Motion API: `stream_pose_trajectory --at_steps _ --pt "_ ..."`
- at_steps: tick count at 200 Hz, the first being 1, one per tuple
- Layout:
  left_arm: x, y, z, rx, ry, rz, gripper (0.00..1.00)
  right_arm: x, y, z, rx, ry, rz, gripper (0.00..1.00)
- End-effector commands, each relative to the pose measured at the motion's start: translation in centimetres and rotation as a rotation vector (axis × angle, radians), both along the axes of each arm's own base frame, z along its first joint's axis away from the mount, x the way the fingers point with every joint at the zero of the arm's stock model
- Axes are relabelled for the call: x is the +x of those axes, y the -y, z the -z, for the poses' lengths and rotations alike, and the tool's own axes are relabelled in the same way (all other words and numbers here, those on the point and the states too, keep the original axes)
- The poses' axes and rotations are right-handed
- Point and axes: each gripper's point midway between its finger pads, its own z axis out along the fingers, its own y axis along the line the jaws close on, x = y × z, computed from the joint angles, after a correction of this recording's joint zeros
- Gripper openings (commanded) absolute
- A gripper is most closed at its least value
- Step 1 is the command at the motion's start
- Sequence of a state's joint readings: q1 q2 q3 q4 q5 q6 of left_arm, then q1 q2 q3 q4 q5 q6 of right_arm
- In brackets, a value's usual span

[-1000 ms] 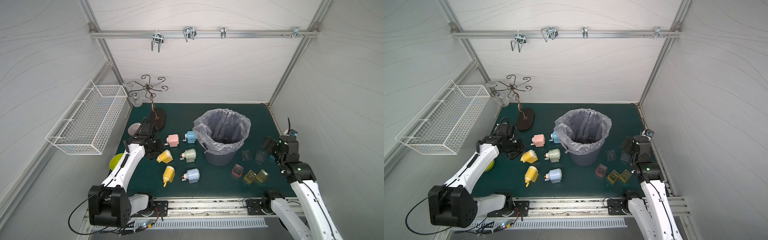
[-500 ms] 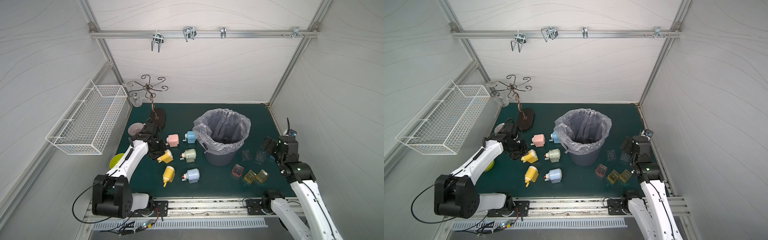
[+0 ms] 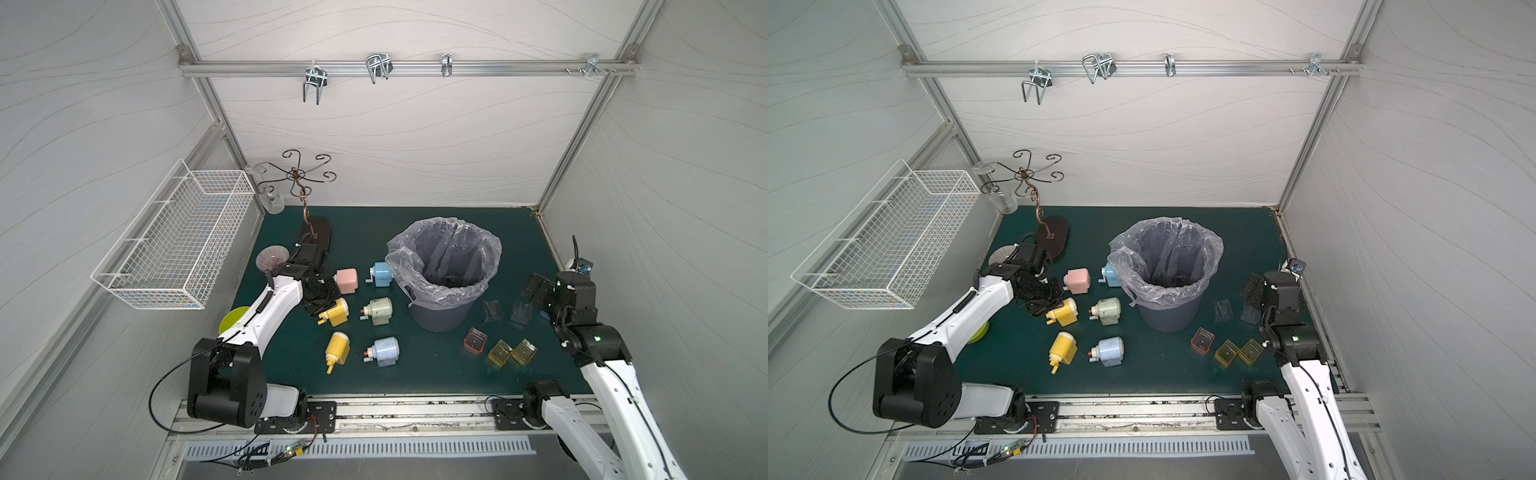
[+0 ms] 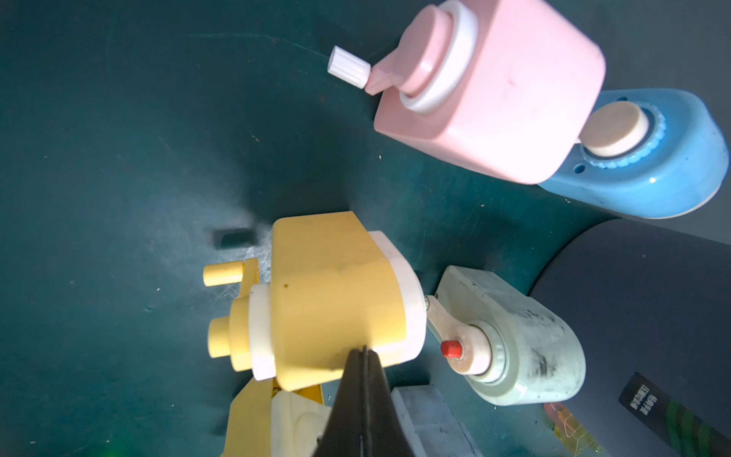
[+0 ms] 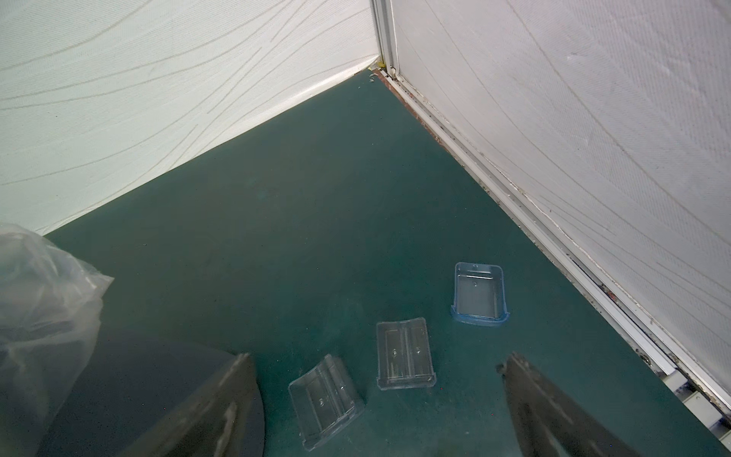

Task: Take out the pencil sharpener tray and clean the shavings
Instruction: Reset both arms

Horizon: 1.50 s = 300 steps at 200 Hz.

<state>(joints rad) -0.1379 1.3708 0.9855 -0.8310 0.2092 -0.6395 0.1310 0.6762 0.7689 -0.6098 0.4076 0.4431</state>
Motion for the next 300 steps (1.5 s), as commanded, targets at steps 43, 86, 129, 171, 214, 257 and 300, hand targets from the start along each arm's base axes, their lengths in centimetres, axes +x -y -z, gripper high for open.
stream_pose_trajectory --at_steps 43,86,129,171,214,257,300 --pt "2.6 -0.3 -5.3 0.035 0.199 0.042 0.17 0.6 -0.6 -0.1 -0.017 0.028 -0.042 0.99" --pt "5.0 -1.1 -11.1 0.16 0.482 0.197 0.57 3.2 -2.2 0.1 -0.053 0.11 -0.158 0.99" --pt "6.0 -1.7 -13.1 0.299 0.877 0.295 0.74 5.7 -2.0 3.6 -0.14 0.214 -0.176 0.99" --pt "5.6 -6.9 -11.1 0.441 1.032 0.04 0.99 7.2 -0.5 6.3 -0.164 0.205 -0.117 0.99" --pt "6.8 -10.9 -7.9 0.531 0.947 -0.046 0.99 9.3 -0.3 9.6 -0.212 0.213 -0.115 0.99" --pt "8.3 -11.6 -6.2 0.602 0.958 0.004 0.99 11.5 -1.5 11.4 -0.209 0.259 -0.197 0.99" --pt "8.7 -13.4 -5.0 0.643 0.967 -0.061 0.99 13.2 -3.4 13.4 -0.172 0.288 -0.341 0.99"
